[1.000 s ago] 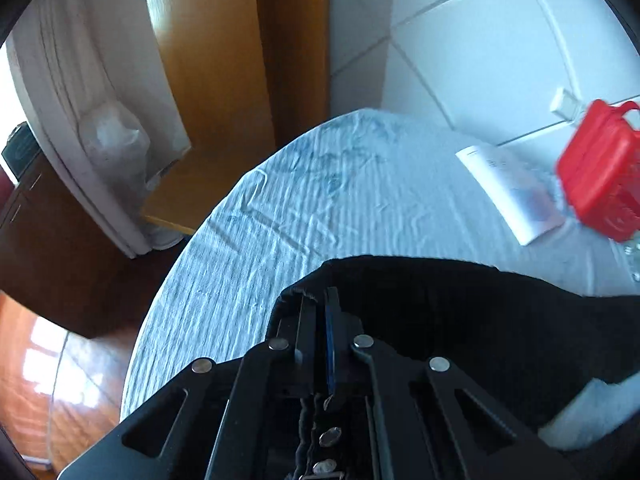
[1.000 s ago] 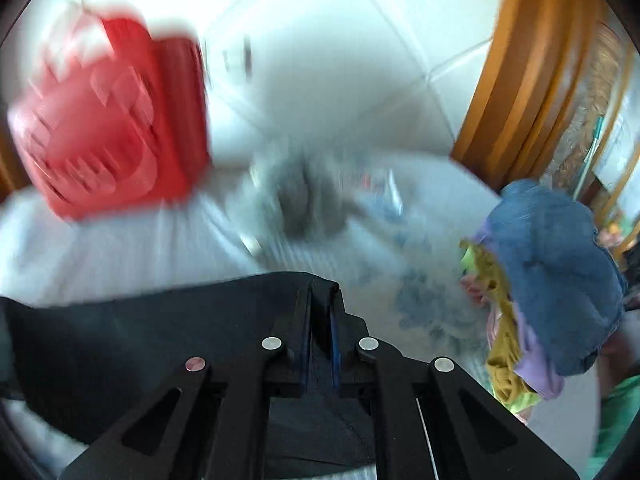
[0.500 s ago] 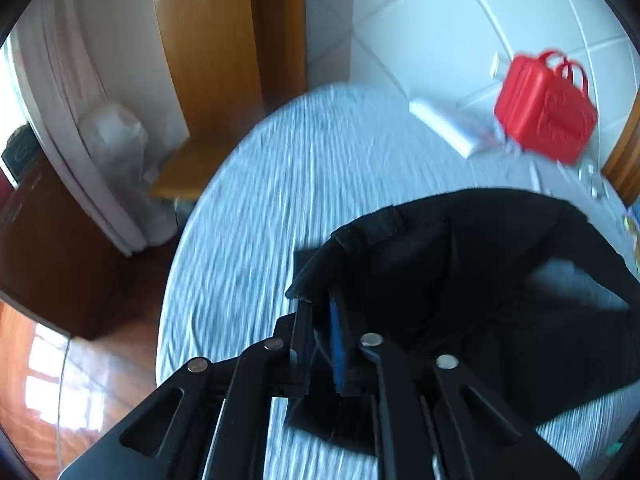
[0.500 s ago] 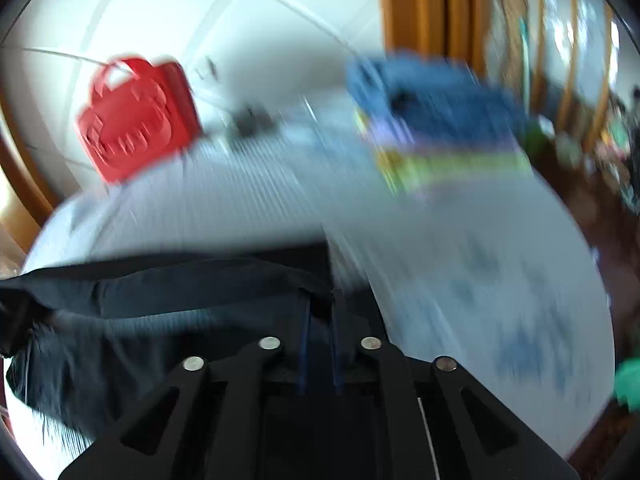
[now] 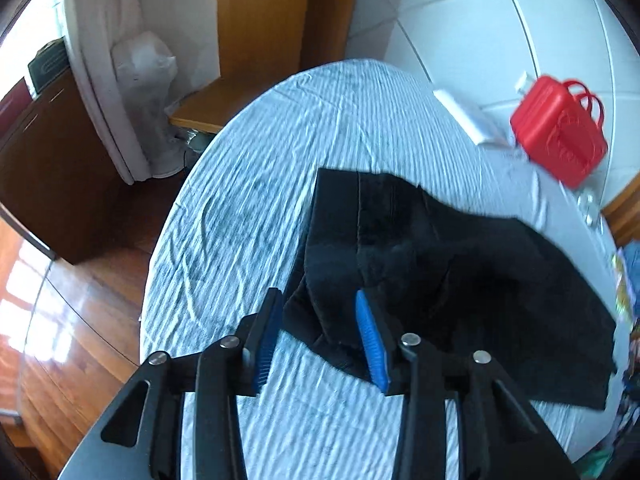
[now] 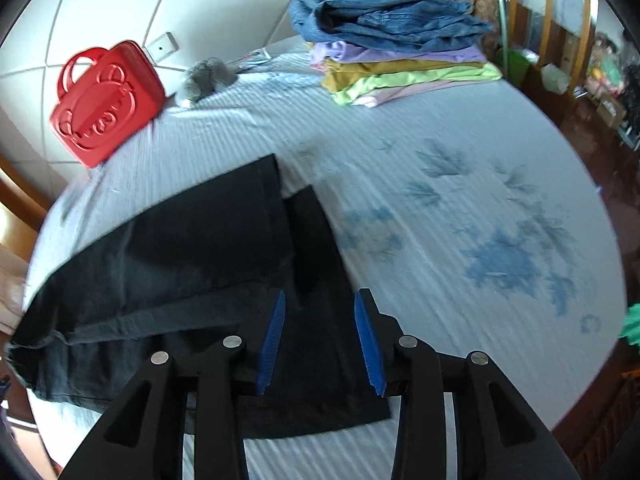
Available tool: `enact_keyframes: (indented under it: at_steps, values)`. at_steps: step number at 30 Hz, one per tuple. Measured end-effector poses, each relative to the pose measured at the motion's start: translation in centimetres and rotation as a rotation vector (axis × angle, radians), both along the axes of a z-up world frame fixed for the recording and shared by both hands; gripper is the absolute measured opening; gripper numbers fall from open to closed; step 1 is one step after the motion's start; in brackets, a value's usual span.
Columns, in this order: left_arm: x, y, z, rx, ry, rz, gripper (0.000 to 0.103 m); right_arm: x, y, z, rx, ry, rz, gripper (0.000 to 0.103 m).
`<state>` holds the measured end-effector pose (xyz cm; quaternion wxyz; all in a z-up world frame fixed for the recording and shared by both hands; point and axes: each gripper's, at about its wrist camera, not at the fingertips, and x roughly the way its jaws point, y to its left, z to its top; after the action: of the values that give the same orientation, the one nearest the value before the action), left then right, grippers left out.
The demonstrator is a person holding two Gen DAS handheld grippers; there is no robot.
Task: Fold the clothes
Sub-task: 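Fold the trousers in half lengthwise, bringing the left gripper toward the right gripper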
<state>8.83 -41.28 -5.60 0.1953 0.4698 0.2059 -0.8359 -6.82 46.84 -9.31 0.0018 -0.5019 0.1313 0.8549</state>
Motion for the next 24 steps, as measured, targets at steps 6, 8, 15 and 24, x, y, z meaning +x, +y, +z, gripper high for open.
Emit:
enact_keyframes:
  at_steps: [6, 8, 15, 24]
  values:
    - [-3.5, 1.8, -0.7, -0.166, -0.070, -0.066, 0.049, -0.6, -1.2, 0.3, 0.026, -0.027, 0.077, 0.054]
    - [-4.5, 3.1, -0.9, -0.199, -0.087, -0.151, 0.049, -0.5, -1.2, 0.1, 0.011, -0.046, 0.064, 0.055]
    - [-7.4, 6.2, -2.0, -0.295, -0.139, -0.352, 0.057, -2.1, -2.7, -1.0, -0.020, -0.081, 0.066, 0.061]
    - [-7.7, 6.3, -4.6, -0.286, -0.176, -0.384, 0.011, -4.4, -6.3, -4.1, 0.107, -0.229, 0.139, 0.010]
